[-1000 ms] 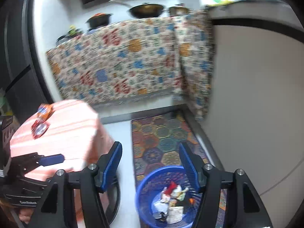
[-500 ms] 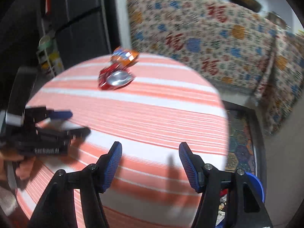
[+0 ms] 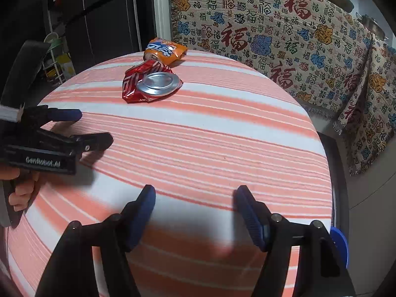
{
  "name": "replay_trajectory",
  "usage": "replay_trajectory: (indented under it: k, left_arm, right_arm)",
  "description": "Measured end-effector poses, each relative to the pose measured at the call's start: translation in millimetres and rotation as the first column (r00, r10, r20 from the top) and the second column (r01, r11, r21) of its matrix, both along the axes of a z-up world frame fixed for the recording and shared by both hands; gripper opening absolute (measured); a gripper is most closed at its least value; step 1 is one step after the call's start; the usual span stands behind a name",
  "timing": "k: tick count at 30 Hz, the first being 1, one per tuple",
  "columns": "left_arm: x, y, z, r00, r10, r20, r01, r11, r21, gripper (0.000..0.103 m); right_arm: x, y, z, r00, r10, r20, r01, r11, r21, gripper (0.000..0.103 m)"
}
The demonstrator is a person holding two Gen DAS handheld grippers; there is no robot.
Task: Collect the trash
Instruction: 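Return both tools to the table above the cans, then grasp the crushed red cola can with left tool while right tool grasps orange soda can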
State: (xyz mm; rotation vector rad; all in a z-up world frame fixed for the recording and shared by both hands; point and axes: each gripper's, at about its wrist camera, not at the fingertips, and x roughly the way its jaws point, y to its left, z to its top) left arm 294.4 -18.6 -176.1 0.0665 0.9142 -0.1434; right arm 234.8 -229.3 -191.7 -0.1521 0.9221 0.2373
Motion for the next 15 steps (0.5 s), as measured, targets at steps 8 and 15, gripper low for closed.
replay_trajectory:
  k: [8, 15]
  left_arm:
    - [44, -6, 29, 0.993, -0.040, 0.114, 0.040, 0.999, 0.000, 0.077]
    - [69, -18, 19, 0.990, -0.075, 0.118, 0.072, 0.997, 0.027, 0.031]
  right_arm:
    - [10, 5, -1, 1.000, 0.007, -0.011, -0.007, 1.000, -0.003, 0.073]
    - [10, 4, -2, 1.000, 0.008, -0.012, -0.008, 1.000, -0.001, 0.073]
